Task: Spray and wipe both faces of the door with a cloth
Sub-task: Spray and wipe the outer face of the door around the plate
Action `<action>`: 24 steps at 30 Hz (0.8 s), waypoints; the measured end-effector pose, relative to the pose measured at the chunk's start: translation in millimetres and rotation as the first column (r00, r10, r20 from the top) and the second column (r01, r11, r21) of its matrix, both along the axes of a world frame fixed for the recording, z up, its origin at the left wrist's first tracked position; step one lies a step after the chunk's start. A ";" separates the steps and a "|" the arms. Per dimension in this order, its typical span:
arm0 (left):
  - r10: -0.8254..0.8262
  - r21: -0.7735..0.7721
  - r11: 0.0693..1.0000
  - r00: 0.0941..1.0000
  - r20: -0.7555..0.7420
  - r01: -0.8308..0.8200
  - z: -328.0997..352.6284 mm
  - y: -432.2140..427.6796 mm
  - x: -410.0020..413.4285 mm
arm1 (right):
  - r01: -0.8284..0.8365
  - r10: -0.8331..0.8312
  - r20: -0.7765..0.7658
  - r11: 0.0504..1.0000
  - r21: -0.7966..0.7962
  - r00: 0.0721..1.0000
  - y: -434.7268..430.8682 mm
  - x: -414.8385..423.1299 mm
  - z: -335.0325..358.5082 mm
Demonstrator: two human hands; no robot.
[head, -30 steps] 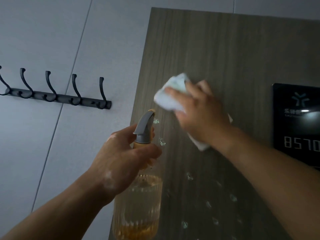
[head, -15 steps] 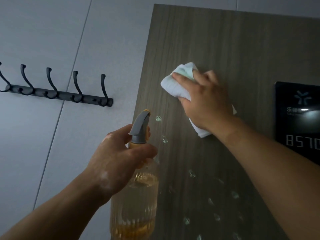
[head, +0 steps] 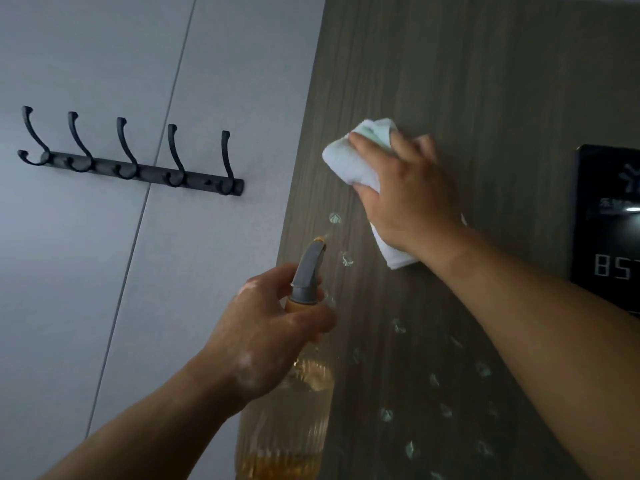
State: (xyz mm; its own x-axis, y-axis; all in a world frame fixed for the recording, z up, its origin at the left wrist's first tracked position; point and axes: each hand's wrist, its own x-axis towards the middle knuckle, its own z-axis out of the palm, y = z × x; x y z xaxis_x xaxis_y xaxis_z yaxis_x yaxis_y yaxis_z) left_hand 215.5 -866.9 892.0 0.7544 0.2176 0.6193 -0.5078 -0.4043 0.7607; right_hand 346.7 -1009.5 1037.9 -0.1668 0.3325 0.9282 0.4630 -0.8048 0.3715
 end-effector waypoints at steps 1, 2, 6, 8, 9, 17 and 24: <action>0.003 -0.001 1.000 1.000 -0.001 -0.003 -0.8 0.7 0.7 | 0.003 -0.003 0.004 1.000 -0.001 1.000 3.7 -0.4 4.3; 0.009 -0.002 1.000 1.000 0.001 -0.009 -1.8 1.9 1.0 | 0.007 -0.007 0.013 1.000 -0.003 1.000 6.9 -0.4 5.7; 0.054 -0.009 0.999 0.998 0.022 -0.053 -4.7 10.9 -0.2 | 0.014 -0.009 0.035 0.988 -0.151 0.999 6.4 -0.3 -24.9; 0.085 -0.018 0.996 0.996 0.036 -0.084 -6.1 16.8 -5.1 | 0.008 0.006 0.041 0.948 -0.319 0.999 -3.2 -0.2 -69.1; 0.097 -0.026 0.995 0.994 0.046 -0.096 -7.2 20.0 -8.0 | -0.005 0.022 0.038 0.920 -0.391 0.999 -9.6 -0.7 -92.1; 0.125 0.001 0.992 0.992 -0.003 -0.125 -14.6 27.8 -15.1 | 0.025 -0.020 0.023 0.971 -0.236 1.000 -4.1 -5.4 -24.2; 0.138 -0.011 0.990 0.990 -0.005 -0.138 -20.7 33.2 -22.8 | 0.003 0.009 0.030 0.917 -0.398 1.000 -9.3 -1.6 -96.4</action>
